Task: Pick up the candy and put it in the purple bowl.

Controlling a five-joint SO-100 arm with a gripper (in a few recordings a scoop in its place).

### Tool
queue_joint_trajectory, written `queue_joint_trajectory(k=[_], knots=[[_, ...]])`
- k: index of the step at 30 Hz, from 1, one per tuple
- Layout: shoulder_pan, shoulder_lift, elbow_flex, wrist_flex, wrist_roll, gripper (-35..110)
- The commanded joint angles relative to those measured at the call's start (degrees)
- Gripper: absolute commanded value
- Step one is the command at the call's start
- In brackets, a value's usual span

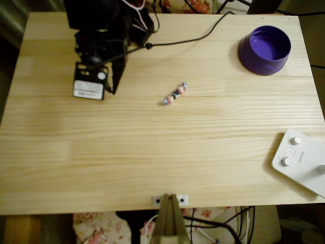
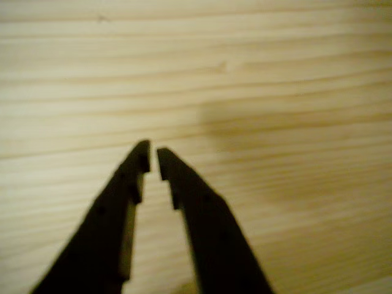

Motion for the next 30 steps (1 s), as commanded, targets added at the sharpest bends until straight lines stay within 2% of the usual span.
queue_joint_trajectory(k=[1,21,30], knots=[[1.23,0.79,-2.2,-0.26,-0.7,-1],[1.58,0.79,-6.86,4.75,0.0,-1],[0.35,-8.96,-16.87,4.57,0.44,-1]])
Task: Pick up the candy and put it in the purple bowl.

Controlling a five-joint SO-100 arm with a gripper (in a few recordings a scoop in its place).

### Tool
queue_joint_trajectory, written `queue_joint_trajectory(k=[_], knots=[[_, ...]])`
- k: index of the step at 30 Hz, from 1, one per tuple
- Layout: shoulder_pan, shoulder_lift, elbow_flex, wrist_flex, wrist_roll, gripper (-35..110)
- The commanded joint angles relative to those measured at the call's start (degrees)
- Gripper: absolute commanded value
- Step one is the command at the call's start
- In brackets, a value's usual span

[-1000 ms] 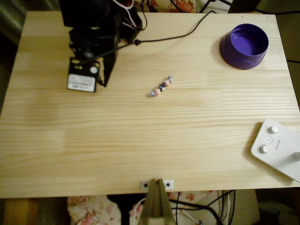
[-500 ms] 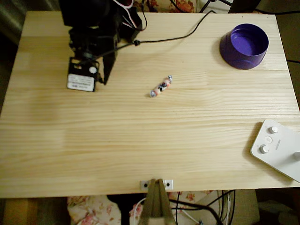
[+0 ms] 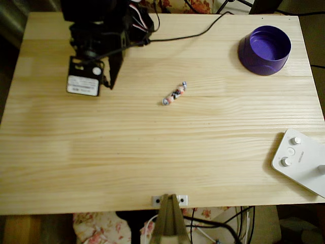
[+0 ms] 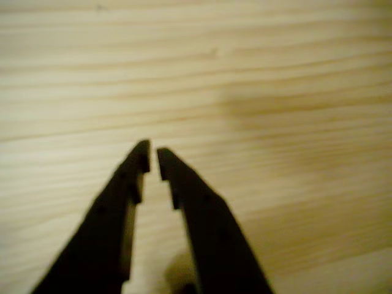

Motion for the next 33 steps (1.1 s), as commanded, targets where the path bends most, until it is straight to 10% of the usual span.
queue_joint_trajectory(k=[1,33], knots=[[-0.35,-3.52,-9.32,0.53,0.0,-1],[-23.38,-37.35,-53.35,19.95,-39.29,0]])
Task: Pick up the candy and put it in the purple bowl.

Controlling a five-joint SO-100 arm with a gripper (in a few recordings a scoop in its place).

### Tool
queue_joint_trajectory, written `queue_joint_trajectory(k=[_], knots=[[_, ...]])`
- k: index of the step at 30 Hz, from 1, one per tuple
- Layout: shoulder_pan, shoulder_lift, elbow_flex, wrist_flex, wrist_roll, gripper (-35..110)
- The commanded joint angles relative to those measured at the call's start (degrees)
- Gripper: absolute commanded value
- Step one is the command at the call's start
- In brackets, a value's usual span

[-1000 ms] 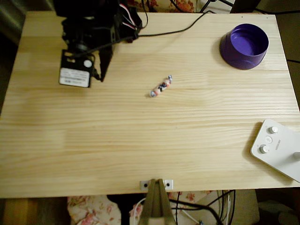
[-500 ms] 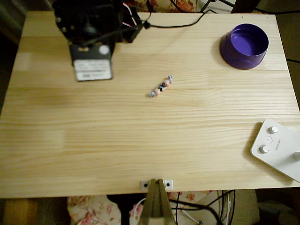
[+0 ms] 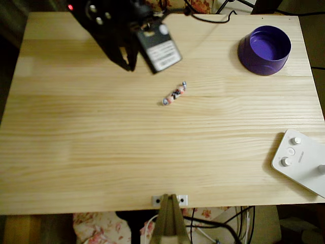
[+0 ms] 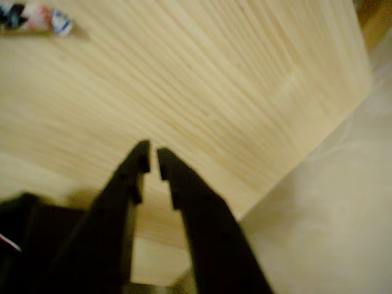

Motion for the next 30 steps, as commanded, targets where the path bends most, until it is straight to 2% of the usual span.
queue_joint_trajectory(k=[1,10,20,26,30], knots=[[-3.52,-1.32,-6.5,1.85,-7.03,0],[-12.57,-5.1,-6.5,2.02,-20.21,0],[-22.32,-6.86,-5.54,-0.09,-29.53,0],[-26.89,-7.29,-1.14,-2.81,-32.08,7],[-29.62,-8.7,0.35,-4.04,-30.41,10]])
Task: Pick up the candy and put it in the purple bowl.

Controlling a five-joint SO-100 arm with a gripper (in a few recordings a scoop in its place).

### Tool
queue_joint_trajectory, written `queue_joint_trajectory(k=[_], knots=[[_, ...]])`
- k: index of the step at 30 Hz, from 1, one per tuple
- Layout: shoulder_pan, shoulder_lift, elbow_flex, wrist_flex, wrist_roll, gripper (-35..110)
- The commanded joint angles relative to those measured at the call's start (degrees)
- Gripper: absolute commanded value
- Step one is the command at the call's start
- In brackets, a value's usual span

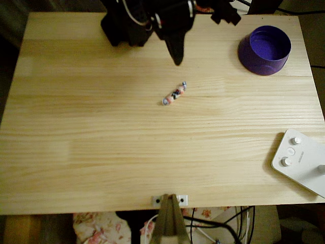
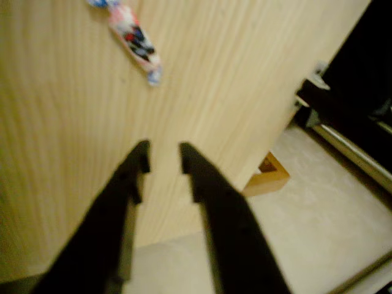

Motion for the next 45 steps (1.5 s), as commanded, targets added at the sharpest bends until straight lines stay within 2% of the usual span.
queue_joint_trajectory(k=[1,12,21,28,45], knots=[[-2.72,0.18,0.53,-2.02,0.7,11],[-3.87,-2.99,3.78,-6.5,-1.05,16],[-6.24,-10.46,2.64,-3.96,-1.67,18],[-3.34,-15.73,5.62,-12.3,-2.99,18],[0.09,-26.72,6.94,-20.74,-5.98,18]])
